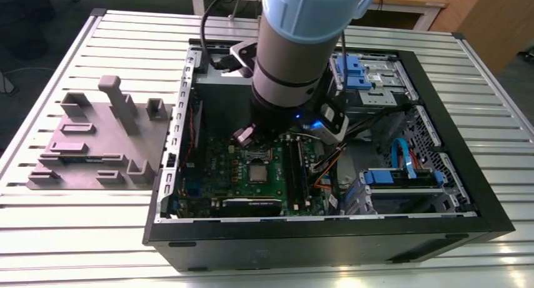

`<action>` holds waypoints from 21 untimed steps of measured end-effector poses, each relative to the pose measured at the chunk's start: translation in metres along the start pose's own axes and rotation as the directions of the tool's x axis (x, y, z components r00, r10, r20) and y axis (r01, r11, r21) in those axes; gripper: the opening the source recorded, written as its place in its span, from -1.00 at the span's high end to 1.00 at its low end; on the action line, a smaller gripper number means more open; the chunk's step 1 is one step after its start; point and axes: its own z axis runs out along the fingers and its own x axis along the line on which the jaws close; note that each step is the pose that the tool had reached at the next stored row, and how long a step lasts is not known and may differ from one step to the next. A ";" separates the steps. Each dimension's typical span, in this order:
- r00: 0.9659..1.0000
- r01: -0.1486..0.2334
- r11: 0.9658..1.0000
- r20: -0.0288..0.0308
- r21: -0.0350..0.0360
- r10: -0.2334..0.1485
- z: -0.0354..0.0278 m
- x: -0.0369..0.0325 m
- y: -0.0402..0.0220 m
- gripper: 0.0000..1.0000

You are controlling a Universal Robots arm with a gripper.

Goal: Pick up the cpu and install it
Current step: 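Close the cpu cover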

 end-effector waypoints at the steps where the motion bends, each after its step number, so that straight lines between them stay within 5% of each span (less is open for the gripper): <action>1: 1.000 0.000 1.000 0.000 0.000 0.000 0.0002 -0.0017 -0.0013 0.80; 3: 1.000 -0.001 1.000 0.001 -0.004 0.001 0.0007 -0.0068 -0.0051 0.80; 7: 0.999 0.005 0.999 0.033 -0.052 -0.003 0.0008 -0.0132 -0.0097 0.80; 8: 0.999 0.009 0.998 0.036 -0.058 -0.007 0.0014 -0.0142 -0.0104 0.80; 12: 0.998 0.067 0.996 0.027 -0.062 -0.065 0.0050 -0.0144 -0.0114 0.80; 16: 0.991 0.130 0.989 0.017 -0.067 -0.130 0.0067 -0.0144 -0.0117 0.80; 21: 0.988 0.151 0.986 0.014 -0.070 -0.151 0.0072 -0.0215 -0.0163 0.80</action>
